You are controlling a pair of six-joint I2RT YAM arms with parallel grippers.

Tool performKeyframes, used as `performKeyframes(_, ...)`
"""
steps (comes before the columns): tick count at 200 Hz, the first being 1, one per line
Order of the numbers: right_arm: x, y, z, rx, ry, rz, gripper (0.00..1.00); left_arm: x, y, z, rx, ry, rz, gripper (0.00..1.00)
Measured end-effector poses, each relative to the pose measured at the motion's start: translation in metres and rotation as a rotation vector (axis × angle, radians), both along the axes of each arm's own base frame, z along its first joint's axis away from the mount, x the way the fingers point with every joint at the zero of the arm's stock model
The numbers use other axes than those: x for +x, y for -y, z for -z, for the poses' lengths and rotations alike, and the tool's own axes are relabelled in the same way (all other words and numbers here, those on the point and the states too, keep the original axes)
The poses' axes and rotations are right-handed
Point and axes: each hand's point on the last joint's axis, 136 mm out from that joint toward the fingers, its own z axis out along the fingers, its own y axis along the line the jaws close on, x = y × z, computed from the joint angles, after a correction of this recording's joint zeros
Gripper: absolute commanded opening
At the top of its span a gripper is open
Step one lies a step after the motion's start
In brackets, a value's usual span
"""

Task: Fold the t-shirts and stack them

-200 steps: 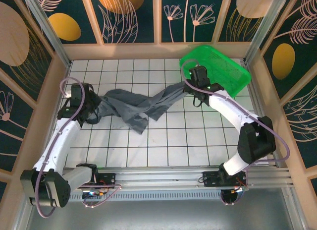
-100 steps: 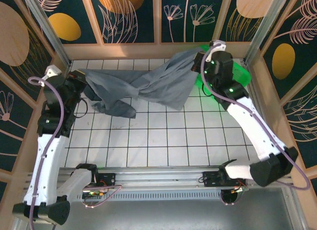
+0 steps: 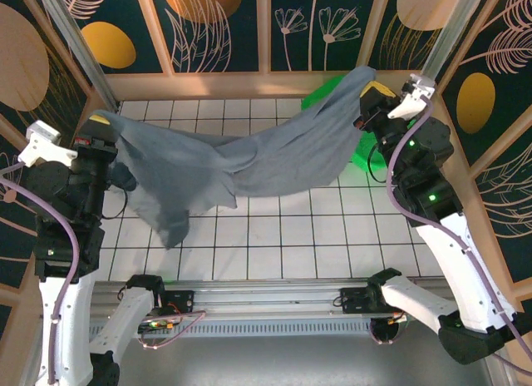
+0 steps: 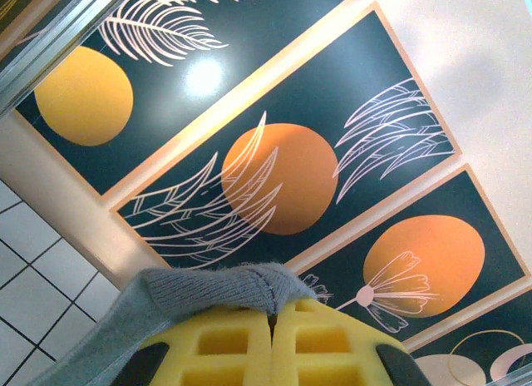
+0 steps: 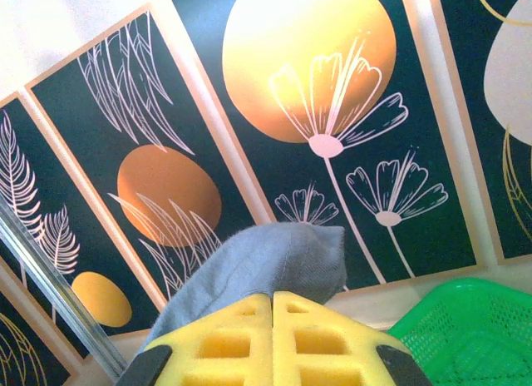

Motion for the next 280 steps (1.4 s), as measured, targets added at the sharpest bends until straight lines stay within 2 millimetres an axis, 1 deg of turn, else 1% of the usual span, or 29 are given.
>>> performKeyframes(9, 0.006, -0.002, 0.004, -0.006, -0.013, 0.0, 0.0, 0.006, 0.001, 0.004, -0.002, -0.017, 0.001, 0.0)
performKeyframes(23, 0.02, -0.01, 0.015, -0.021, -0.041, -0.013, 0.0, 0.024, 0.003, 0.016, -0.005, -0.067, 0.007, 0.0)
performKeyframes(35, 0.037, -0.02, 0.026, -0.03, -0.072, -0.033, 0.0, 0.048, 0.006, 0.032, -0.003, -0.134, 0.012, 0.0)
performKeyframes(65, 0.09, -0.039, 0.071, -0.042, -0.192, -0.07, 0.0, 0.115, 0.011, 0.074, 0.005, -0.302, 0.03, 0.0)
performKeyframes(79, 0.112, -0.043, 0.081, -0.03, -0.225, -0.077, 0.0, 0.145, 0.008, 0.086, -0.001, -0.355, 0.035, 0.0)
performKeyframes(95, 0.131, -0.047, 0.079, -0.013, -0.226, -0.089, 0.0, 0.169, -0.003, 0.083, -0.013, -0.371, 0.03, 0.0)
performKeyframes(108, 0.141, -0.048, 0.066, 0.002, -0.203, -0.096, 0.0, 0.182, -0.018, 0.066, -0.023, -0.345, 0.013, 0.0)
performKeyframes(112, 0.143, -0.048, 0.059, 0.008, -0.188, -0.099, 0.0, 0.184, -0.024, 0.057, -0.024, -0.328, 0.003, 0.0)
performKeyframes(132, 0.141, -0.045, 0.029, 0.029, -0.12, -0.1, 0.0, 0.181, -0.04, 0.006, -0.019, -0.226, -0.031, 0.0)
performKeyframes(146, 0.132, -0.04, 0.009, 0.043, -0.07, -0.097, 0.0, 0.166, -0.045, -0.037, 0.002, -0.135, -0.052, 0.0)
performKeyframes(154, 0.125, -0.035, 0.002, 0.049, -0.05, -0.094, 0.0, 0.153, -0.045, -0.055, 0.009, -0.091, -0.061, 0.0)
performKeyframes(160, 0.118, -0.033, 0.0, 0.053, -0.037, -0.093, 0.0, 0.142, -0.044, -0.065, 0.015, -0.066, -0.067, 0.0)
performKeyframes(169, 0.104, -0.028, 0.002, 0.059, -0.03, -0.094, 0.0, 0.126, -0.044, -0.071, 0.016, -0.044, -0.081, 0.0)
performKeyframes(182, 0.083, -0.021, 0.015, 0.075, -0.045, -0.096, 0.0, 0.103, -0.046, -0.063, 0.013, -0.045, -0.107, 0.0)
performKeyframes(190, 0.07, -0.017, 0.028, 0.08, -0.064, -0.097, 0.0, 0.09, -0.048, -0.045, 0.006, -0.067, -0.128, 0.0)
performKeyframes(196, 0.062, -0.014, 0.04, 0.089, -0.084, -0.098, 0.0, 0.082, -0.05, -0.026, -0.001, -0.1, -0.143, 0.0)
performKeyframes(211, 0.045, -0.011, 0.084, 0.098, -0.162, -0.105, 0.01, 0.071, -0.053, 0.03, -0.012, -0.201, -0.168, 0.0)
performKeyframes(212, 0.045, -0.011, 0.088, 0.098, -0.17, -0.107, 0.03, 0.071, -0.053, 0.039, -0.012, -0.218, -0.168, 0.01)
performKeyframes(216, 0.041, -0.012, 0.105, 0.1, -0.201, -0.115, 0.08, 0.071, -0.054, 0.056, -0.014, -0.252, -0.172, 0.06)
performKeyframes(224, 0.038, -0.014, 0.137, 0.097, -0.272, -0.126, 0.2, 0.073, -0.054, 0.096, -0.016, -0.337, -0.171, 0.22)
performKeyframes(233, 0.035, -0.017, 0.183, 0.098, -0.385, -0.141, 0.32, 0.079, -0.053, 0.146, -0.013, -0.451, -0.161, 0.39)
performKeyframes(236, 0.034, -0.019, 0.195, 0.09, -0.414, -0.147, 0.36, 0.08, -0.053, 0.159, -0.015, -0.478, -0.159, 0.44)
performKeyframes(241, 0.034, -0.021, 0.216, 0.09, -0.472, -0.152, 0.43, 0.083, -0.053, 0.188, -0.014, -0.549, -0.151, 0.55)
performKeyframes(247, 0.033, -0.022, 0.248, 0.081, -0.561, -0.149, 0.5, 0.085, -0.051, 0.22, -0.015, -0.63, -0.138, 0.63)
performKeyframes(254, 0.03, -0.022, 0.279, 0.071, -0.654, -0.143, 0.55, 0.085, -0.049, 0.256, -0.016, -0.728, -0.121, 0.67)
performKeyframes(259, 0.026, -0.022, 0.304, 0.061, -0.732, -0.136, 0.57, 0.084, -0.048, 0.277, -0.019, -0.786, -0.112, 0.68)
performKeyframes(266, 0.02, -0.02, 0.327, 0.051, -0.811, -0.125, 0.6, 0.079, -0.044, 0.304, -0.02, -0.868, -0.089, 0.69)
performKeyframes(272, 0.015, -0.019, 0.342, 0.04, -0.867, -0.115, 0.61, 0.075, -0.041, 0.318, -0.022, -0.911, -0.073, 0.69)
performKeyframes(280, 0.01, -0.017, 0.354, 0.03, -0.915, -0.107, 0.61, 0.07, -0.037, 0.333, -0.027, -0.956, -0.047, 0.68)
